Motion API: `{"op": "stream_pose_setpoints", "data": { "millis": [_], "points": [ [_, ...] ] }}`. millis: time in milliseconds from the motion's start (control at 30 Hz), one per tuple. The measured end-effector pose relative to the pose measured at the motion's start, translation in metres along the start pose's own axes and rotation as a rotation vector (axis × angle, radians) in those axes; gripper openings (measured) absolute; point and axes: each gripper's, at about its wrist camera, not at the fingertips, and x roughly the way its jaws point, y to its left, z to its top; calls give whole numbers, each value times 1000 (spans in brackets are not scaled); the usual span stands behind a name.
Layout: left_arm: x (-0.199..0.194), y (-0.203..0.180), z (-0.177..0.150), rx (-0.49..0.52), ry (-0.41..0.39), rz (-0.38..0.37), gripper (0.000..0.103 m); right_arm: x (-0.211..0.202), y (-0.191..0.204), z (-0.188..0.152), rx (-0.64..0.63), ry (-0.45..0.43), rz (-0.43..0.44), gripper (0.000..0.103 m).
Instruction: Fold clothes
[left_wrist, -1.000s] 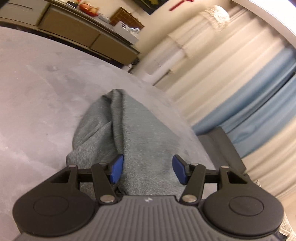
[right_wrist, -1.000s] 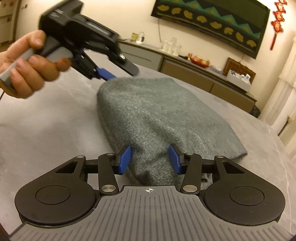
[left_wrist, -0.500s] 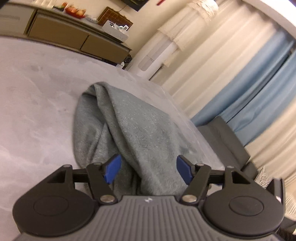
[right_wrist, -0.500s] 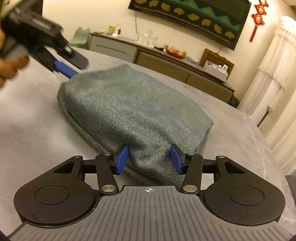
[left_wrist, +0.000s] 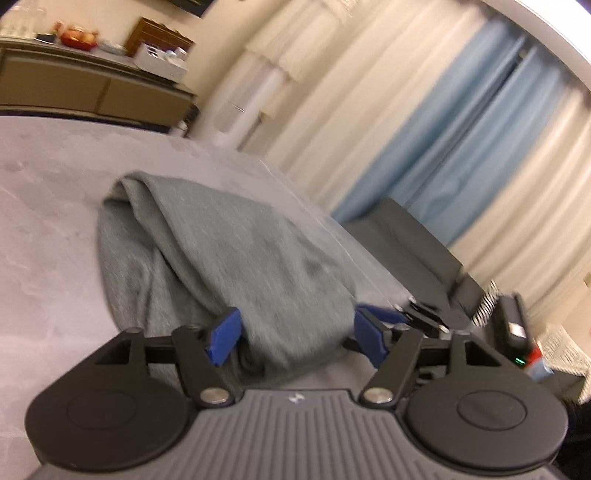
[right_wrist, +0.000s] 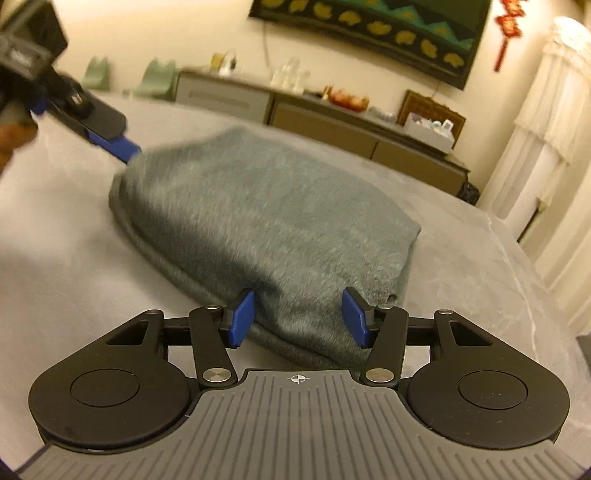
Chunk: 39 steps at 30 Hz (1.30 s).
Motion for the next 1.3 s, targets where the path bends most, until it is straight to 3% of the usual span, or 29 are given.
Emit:
{"op": "stream_pose_setpoints", "data": {
  "millis": [33, 100, 200, 233, 467, 600, 667, 767, 867, 1000, 1033, 1100, 1133, 1233, 1300],
  "points": [
    [6, 0, -1, -11, 0, 22, 77, -3, -2, 1, 21, -17, 9, 55],
    [21, -3, -6, -11, 30, 78, 75, -4, -2, 0, 32, -23, 13, 54],
    [37, -3, -11, 50, 111, 221, 58, 4, -8, -5, 29, 32, 3, 42],
    [37, -2, -11, 48, 122, 232, 57, 5, -11, -7, 45, 42, 10, 42],
    [32, -17, -2, 87, 136, 360, 57, -11, -29, -14, 108, 69, 55, 39],
    [23, -18, -5, 35, 128, 440, 57, -26, -46, -17, 214, 15, -13, 45],
    [26, -16, -7, -1, 134, 443, 58, -33, -41, -15, 199, -20, 19, 45],
    [34, -15, -11, -33, 143, 466, 58, -20, -15, -15, 28, 18, 74, 41],
    [38, -16, -6, -59, 110, 568, 60, 13, -14, -13, -82, 66, 0, 37],
    [33, 3, 2, -179, 45, 685, 57, 51, -42, 11, -36, 86, -117, 41],
    [31, 7, 4, -210, 30, 697, 57, 58, -49, 15, -23, 107, -114, 45],
    [22, 6, 7, -251, 6, 636, 57, 54, -64, 20, 39, 120, -49, 44],
    [20, 0, 10, -244, -5, 616, 58, 46, -73, 22, 95, 98, -12, 49],
    [22, -18, 14, -197, -25, 589, 60, 20, -97, 26, 271, 11, 20, 51],
    [30, -27, 16, -186, -25, 563, 60, 17, -94, 27, 287, -13, 66, 52]
  ]
}}
